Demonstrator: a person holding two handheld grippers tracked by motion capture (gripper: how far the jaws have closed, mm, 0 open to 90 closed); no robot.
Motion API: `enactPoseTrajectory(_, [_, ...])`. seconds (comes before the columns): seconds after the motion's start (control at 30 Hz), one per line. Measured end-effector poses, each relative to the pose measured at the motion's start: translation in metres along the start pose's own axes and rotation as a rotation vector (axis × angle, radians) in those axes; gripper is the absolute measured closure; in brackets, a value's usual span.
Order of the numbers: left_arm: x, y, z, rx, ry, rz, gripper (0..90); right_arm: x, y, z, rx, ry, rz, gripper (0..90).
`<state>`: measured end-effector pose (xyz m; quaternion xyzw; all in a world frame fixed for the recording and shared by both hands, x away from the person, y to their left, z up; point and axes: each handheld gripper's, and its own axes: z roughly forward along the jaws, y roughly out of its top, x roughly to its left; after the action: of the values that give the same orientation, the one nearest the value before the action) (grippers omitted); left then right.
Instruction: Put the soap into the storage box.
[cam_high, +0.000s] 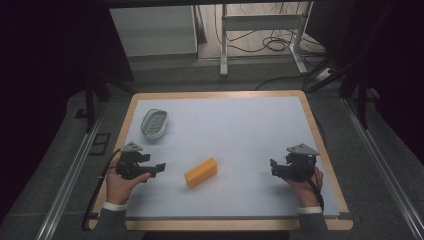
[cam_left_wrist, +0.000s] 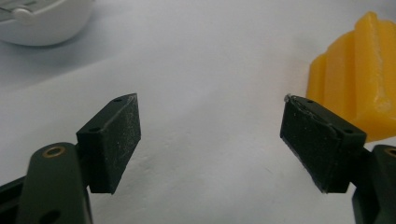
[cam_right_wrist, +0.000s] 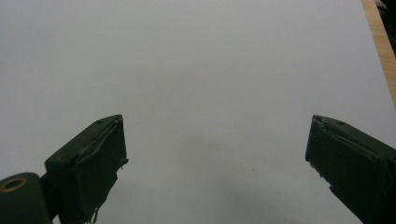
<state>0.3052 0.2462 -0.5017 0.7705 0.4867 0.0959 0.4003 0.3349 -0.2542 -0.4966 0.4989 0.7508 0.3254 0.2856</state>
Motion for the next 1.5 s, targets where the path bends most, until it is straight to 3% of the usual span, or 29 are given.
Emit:
enactPoseTrajectory(0.6, [-0.003,0.001,0.003,0.017,0.007,0.023,21.1,-0.005,-0.004,-0.011,-0.033,-0.005,0.017,6.7])
enactPoseTrajectory(0.87, [-0.004,0.000,0.002,0.020,0.034,0.015,21.4,-0.004,-0.006,-0.006,-0.019,0.030,0.013,6.8])
enactPoseTrajectory(0.97, [-0.006,0.000,-0.002,0.015,0.061,0.002,21.3,-0.004,-0.007,-0.005,-0.018,0.048,0.006,6.8])
enactPoseTrajectory(1.23, [-0.013,0.003,-0.018,-0.021,0.061,0.013,20.7,-0.006,-0.005,-0.006,-0.021,0.051,0.005,6.8])
enactPoseTrajectory(1.5, [-0.016,0.007,-0.026,-0.013,0.075,0.019,19.1,-0.008,-0.006,-0.007,-0.021,0.039,0.008,6.9])
